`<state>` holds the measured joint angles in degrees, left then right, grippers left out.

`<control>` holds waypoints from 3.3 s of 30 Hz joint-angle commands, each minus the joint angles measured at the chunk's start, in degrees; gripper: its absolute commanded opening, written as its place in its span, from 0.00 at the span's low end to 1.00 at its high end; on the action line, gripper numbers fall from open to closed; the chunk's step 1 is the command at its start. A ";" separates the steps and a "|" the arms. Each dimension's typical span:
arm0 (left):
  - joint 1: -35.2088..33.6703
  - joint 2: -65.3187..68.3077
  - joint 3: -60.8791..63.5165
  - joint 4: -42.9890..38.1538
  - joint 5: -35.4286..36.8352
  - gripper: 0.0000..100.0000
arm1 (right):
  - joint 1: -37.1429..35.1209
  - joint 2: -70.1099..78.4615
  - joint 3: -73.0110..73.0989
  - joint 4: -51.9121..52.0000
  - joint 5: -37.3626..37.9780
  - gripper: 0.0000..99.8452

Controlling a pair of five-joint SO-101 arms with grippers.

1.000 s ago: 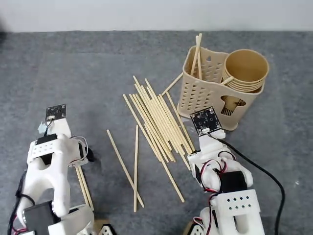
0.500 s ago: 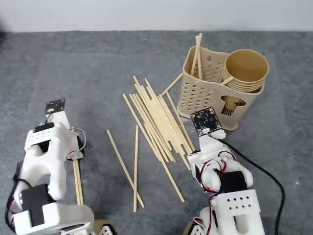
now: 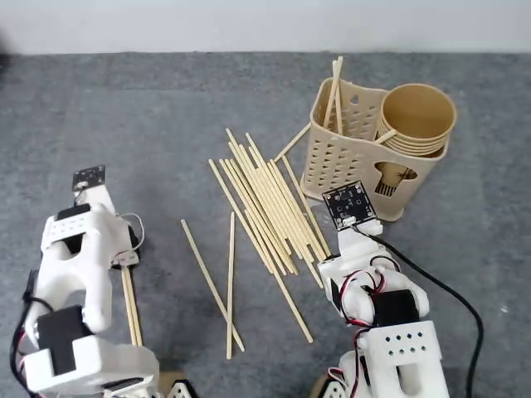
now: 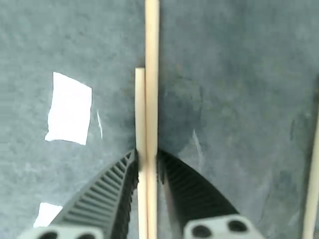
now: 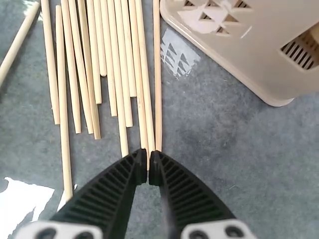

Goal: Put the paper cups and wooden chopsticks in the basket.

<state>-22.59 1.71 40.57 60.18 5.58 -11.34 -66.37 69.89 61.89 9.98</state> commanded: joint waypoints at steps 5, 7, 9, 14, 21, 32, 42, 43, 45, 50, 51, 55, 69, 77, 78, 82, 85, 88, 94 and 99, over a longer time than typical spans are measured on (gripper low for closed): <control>5.01 0.53 -8.22 2.55 5.80 0.01 | 0.04 -1.10 -0.18 -1.10 0.70 0.03; 6.95 0.53 -10.33 4.92 7.38 0.01 | 0.04 -1.10 -0.18 -1.10 0.70 0.03; 8.35 0.53 -12.35 6.77 8.70 0.01 | 0.04 -1.10 -0.18 -1.10 0.70 0.03; 9.67 0.53 -16.22 9.14 10.29 0.01 | 0.04 -1.01 -0.18 -1.10 0.70 0.03; 14.24 -3.16 -28.88 17.85 13.10 0.01 | 0.04 -1.10 -0.18 -1.10 0.70 0.03; 33.93 -16.62 -45.32 8.62 26.11 0.01 | 0.04 -1.01 -0.18 -1.10 0.70 0.03; 40.88 -15.74 -45.67 -26.64 28.04 0.01 | 0.04 -0.84 -0.18 -1.10 0.70 0.03; 41.58 -15.03 -45.67 -28.84 28.04 0.01 | 0.04 -0.84 -0.18 -1.10 0.70 0.03; 42.55 -13.19 -45.67 -32.88 28.04 0.01 | 0.04 -0.84 -0.18 -1.19 0.70 0.03; 45.01 -8.09 -45.67 -41.85 27.96 0.01 | 0.04 -0.84 -0.18 -1.19 0.70 0.03; 45.71 -7.12 -45.67 -43.69 27.87 0.01 | 0.04 -0.84 -0.18 -1.19 0.70 0.03; 47.56 -2.73 -45.67 -50.37 27.60 0.01 | 0.04 -0.75 -0.18 -1.19 0.70 0.03; 48.09 -2.46 -45.58 -43.87 21.63 0.13 | 0.04 -0.75 -0.18 -1.19 0.70 0.03; 43.96 -16.44 -45.67 -25.05 27.52 0.12 | 0.04 -0.75 -0.18 -1.19 0.70 0.03; 43.16 -18.37 -45.67 -20.48 27.52 0.11 | 0.04 -0.75 -0.18 -1.19 0.70 0.03; 38.77 -24.79 -45.67 -1.76 27.43 0.06 | -0.04 -1.10 -0.18 -1.01 0.70 0.03; 34.11 -28.22 -45.67 8.88 27.43 0.02 | -0.22 -1.10 -0.26 -1.19 0.70 0.03; 29.45 -30.24 -45.67 16.26 27.43 0.01 | -0.31 -1.19 -0.79 -1.19 0.70 0.03; 24.09 -31.82 -45.58 29.01 27.60 0.01 | -0.48 -0.57 -5.45 -0.75 0.62 0.03; 16.88 -35.78 -39.16 32.97 27.25 0.01 | -6.37 0.92 -13.27 5.76 0.70 0.03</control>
<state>-2.29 -30.02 -1.19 92.35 32.75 -13.98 -66.29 63.82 64.09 9.98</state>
